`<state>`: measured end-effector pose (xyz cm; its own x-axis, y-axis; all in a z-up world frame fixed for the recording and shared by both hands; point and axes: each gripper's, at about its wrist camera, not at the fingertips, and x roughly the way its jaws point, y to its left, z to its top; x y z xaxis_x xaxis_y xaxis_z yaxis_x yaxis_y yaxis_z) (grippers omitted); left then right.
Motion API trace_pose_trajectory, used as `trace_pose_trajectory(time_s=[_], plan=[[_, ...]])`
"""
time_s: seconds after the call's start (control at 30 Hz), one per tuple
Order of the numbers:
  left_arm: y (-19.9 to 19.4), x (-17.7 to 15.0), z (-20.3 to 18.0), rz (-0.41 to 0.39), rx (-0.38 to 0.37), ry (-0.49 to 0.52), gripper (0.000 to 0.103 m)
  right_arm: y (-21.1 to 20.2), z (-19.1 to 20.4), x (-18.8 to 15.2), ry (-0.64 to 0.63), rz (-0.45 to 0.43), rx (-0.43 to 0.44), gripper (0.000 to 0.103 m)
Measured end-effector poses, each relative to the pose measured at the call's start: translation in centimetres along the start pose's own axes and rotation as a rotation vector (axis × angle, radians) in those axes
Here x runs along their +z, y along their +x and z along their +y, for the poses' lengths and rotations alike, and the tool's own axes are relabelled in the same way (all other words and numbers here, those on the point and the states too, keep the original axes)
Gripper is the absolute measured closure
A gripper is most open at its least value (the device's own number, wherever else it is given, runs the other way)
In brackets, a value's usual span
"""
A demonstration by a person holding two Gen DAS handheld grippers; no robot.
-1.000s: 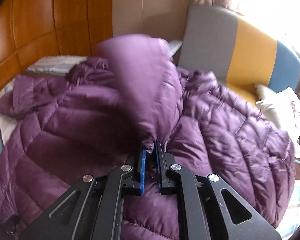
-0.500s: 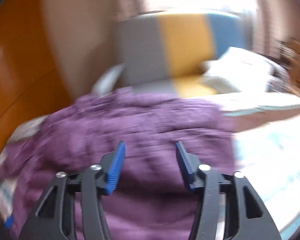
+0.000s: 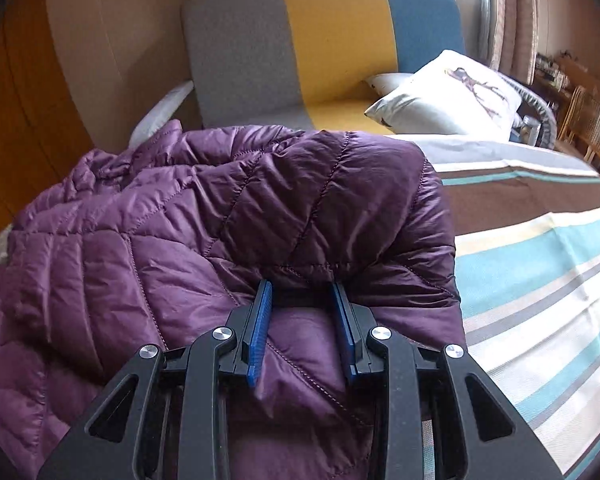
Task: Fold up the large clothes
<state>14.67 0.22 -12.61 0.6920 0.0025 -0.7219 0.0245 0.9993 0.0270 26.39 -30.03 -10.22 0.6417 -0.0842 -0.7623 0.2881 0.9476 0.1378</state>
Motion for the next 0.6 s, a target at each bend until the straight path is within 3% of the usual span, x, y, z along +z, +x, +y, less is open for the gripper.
trace_pose_trajectory(time_s=[0.2, 0.37, 0.5, 0.6], plan=[[-1.6, 3.2, -0.1, -0.024, -0.046, 0.004, 0.002, -3.4, -0.7, 0.3, 0.03, -0.096, 0.023, 0.072], [-1.1, 9.0, -1.9, -0.073, -0.089, -0.002, 0.002, -1.0, -0.8, 0.2, 0.003, -0.017, -0.038, 0.072], [1.4, 14.4, -5.4, -0.113, -0.128, 0.032, 0.002, -0.4, -0.9, -0.5, 0.008, -0.018, -0.027, 0.072], [4.6, 17.4, -8.2, -0.086, -0.14, 0.034, 0.003, -0.4, -1.0, -0.8, 0.006, -0.022, -0.015, 0.072]])
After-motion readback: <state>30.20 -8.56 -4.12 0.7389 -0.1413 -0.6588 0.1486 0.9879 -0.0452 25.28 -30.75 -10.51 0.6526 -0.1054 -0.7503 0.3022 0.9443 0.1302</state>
